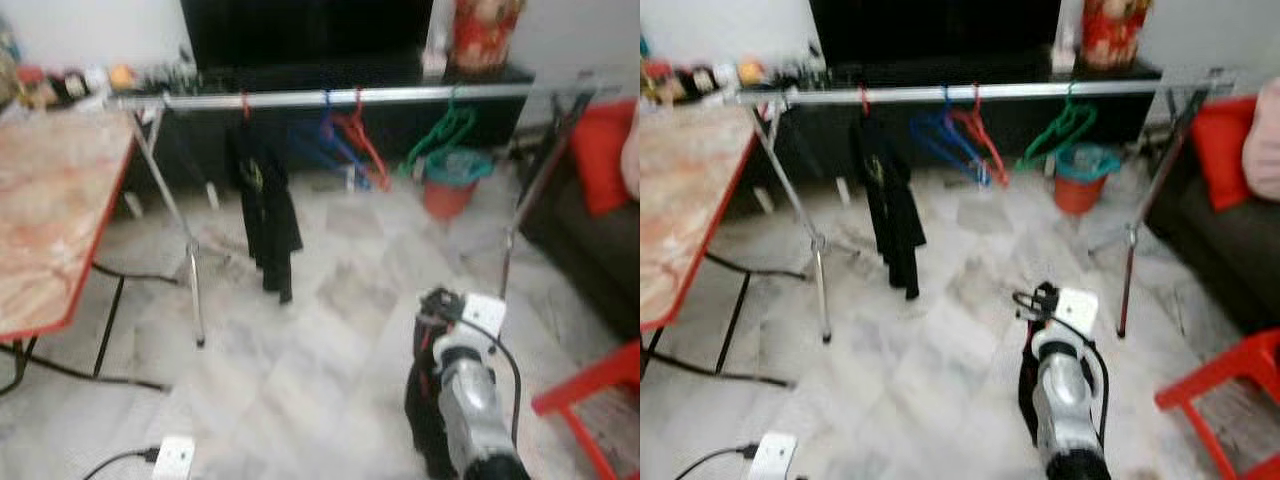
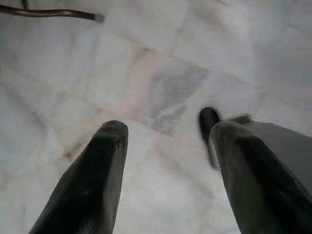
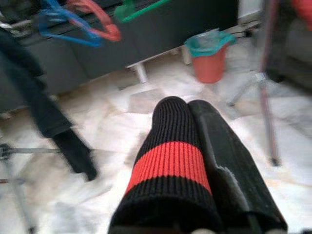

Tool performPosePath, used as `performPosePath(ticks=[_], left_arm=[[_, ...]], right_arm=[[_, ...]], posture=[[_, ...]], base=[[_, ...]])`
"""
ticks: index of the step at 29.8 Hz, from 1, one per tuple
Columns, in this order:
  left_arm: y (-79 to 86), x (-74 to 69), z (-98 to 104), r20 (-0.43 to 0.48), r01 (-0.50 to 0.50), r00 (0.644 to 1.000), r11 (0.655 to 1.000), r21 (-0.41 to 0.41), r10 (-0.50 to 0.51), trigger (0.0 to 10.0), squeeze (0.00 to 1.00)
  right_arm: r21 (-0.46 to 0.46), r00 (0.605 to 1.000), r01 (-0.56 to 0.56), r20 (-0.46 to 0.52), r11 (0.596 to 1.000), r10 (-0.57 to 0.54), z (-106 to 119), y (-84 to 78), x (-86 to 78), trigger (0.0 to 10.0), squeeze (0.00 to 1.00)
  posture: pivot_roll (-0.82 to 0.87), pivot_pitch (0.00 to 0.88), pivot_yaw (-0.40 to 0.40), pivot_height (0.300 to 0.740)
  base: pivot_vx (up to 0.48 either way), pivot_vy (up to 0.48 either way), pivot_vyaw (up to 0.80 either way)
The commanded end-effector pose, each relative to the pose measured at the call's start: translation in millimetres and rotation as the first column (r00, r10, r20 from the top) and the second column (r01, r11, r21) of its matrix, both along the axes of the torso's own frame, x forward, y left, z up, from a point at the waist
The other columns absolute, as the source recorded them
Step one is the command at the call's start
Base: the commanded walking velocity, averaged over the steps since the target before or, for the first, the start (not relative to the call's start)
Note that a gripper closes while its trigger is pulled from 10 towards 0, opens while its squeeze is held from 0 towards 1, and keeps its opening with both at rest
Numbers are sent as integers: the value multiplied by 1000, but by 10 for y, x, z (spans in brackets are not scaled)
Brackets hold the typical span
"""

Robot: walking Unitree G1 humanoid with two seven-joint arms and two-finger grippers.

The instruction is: Hang hanger

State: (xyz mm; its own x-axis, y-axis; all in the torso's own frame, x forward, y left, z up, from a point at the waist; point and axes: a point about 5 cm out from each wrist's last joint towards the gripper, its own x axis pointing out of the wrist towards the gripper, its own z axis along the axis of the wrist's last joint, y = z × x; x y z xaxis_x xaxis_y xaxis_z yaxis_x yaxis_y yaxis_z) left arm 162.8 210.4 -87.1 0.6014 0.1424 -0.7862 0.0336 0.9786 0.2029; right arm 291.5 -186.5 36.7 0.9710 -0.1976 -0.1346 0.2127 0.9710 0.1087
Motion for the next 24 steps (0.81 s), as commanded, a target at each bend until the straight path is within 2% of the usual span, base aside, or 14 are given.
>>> performPosePath(ticks=[1, 11, 18, 24], left_arm=[[30, -55, -20, -22, 7, 1000, 1000, 10, -7, 10000, 0], [25, -63, -23, -23, 11, 1000, 1000, 9, -11, 10000, 0], [14, -66, -25, -17, -9, 1000, 1000, -21, 9, 10000, 0], [26, -67, -25, -18, -22, 1000, 1000, -4, 22, 10000, 0]], right_arm=[[-1, 999, -12, 37, 1000, 13, 79, 39, 55, 10000, 0], [-6, 999, -31, 37, 999, 31, 73, 77, 54, 10000, 0], [-3, 999, -28, 37, 1000, 29, 75, 72, 55, 10000, 0], [-4, 999, -29, 35, 1000, 29, 70, 72, 53, 10000, 0]], posture=[[-36, 0, 30, 740], [-38, 0, 28, 740], [-38, 0, 27, 740], [-35, 0, 26, 740]], base=[[0, -304, 0], [0, -302, 0], [0, 0, 0], [0, 0, 0]])
